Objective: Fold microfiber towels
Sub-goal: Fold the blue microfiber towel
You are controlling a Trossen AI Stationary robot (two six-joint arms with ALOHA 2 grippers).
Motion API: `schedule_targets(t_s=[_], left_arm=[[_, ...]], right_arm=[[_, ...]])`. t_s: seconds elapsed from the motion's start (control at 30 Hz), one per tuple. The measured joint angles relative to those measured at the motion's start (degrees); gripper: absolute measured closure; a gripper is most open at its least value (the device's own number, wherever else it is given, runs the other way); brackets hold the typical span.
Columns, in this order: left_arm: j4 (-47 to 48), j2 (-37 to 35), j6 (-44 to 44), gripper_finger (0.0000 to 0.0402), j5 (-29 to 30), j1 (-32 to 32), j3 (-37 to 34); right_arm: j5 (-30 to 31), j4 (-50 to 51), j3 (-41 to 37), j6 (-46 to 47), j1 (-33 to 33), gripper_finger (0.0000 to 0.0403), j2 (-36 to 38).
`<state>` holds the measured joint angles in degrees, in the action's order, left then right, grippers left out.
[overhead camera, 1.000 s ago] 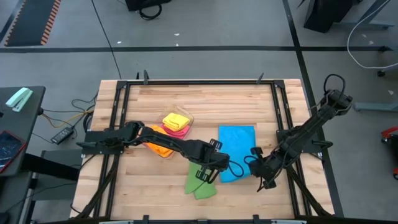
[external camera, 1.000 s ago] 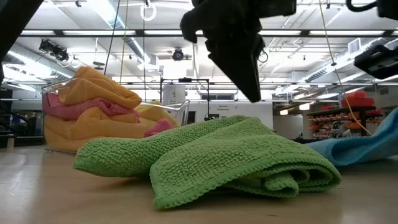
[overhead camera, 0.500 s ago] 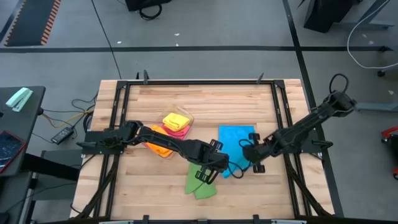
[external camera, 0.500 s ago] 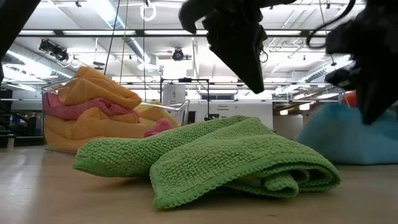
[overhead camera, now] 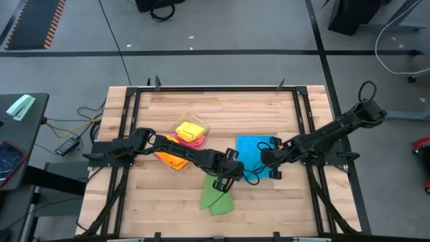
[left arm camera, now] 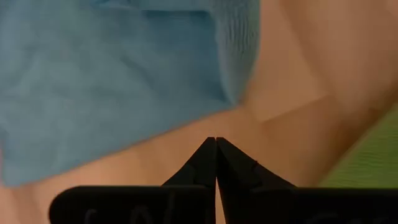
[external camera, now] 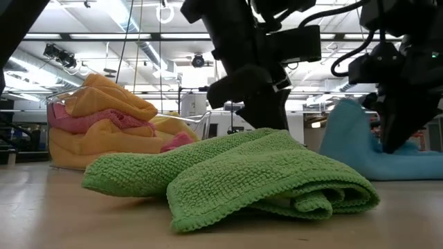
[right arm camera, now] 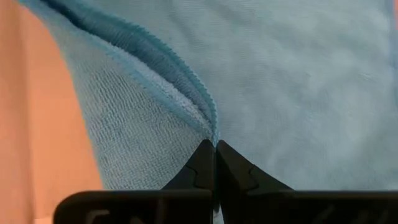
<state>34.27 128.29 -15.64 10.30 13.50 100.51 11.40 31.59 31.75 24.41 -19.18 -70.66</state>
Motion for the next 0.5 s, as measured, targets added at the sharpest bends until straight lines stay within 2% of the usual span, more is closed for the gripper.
schedule_targets(t_s=[0.27,0.5], left_arm=[[1.26,-0.15,1.84,0.0393,-0.20,0.30,-0.22],[2.34,-0.15,4.49,0.0375,-0.01,0.15,-0.22]], right_arm=[[0.98,4.38,0.08,3.63,2.32,0.0395,0.68],[0.97,5.58,-0.08,3.89,5.46,0.0394,0.68]])
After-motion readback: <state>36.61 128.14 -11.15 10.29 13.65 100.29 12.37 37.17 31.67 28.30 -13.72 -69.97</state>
